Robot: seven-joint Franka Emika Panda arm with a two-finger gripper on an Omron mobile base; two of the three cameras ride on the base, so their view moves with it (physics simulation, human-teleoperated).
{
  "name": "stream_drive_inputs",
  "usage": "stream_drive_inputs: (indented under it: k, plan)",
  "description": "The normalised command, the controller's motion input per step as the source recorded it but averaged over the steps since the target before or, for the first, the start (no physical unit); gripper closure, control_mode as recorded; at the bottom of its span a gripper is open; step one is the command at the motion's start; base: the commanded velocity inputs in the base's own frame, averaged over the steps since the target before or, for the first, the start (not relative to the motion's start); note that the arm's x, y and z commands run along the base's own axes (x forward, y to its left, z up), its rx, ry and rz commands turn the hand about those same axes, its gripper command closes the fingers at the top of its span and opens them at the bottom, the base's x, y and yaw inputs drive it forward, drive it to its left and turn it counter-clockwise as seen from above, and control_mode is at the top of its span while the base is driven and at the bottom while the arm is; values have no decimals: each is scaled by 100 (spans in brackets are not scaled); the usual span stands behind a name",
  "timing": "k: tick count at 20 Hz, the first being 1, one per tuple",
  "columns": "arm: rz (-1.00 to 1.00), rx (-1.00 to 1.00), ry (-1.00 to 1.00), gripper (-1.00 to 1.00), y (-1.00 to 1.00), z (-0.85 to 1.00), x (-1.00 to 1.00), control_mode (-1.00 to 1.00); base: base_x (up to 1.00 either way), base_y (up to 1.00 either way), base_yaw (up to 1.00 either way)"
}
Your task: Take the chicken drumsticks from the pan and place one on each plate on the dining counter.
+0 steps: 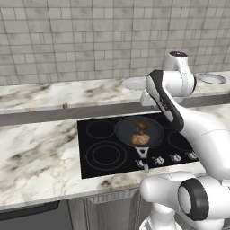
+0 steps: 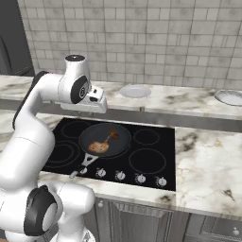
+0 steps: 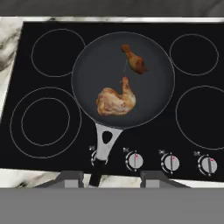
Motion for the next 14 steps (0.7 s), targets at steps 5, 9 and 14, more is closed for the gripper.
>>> stream_drive_inputs:
  k: [5,9,14]
  plan:
    - [0,0,4,-100,-2,-11,-3,-100,0,0,0]
    - [3,0,6,-100,-39,-37,-3,-100,0,0,0]
    - [2,-1,0,-100,-21,-42,21,-100,0,0,0]
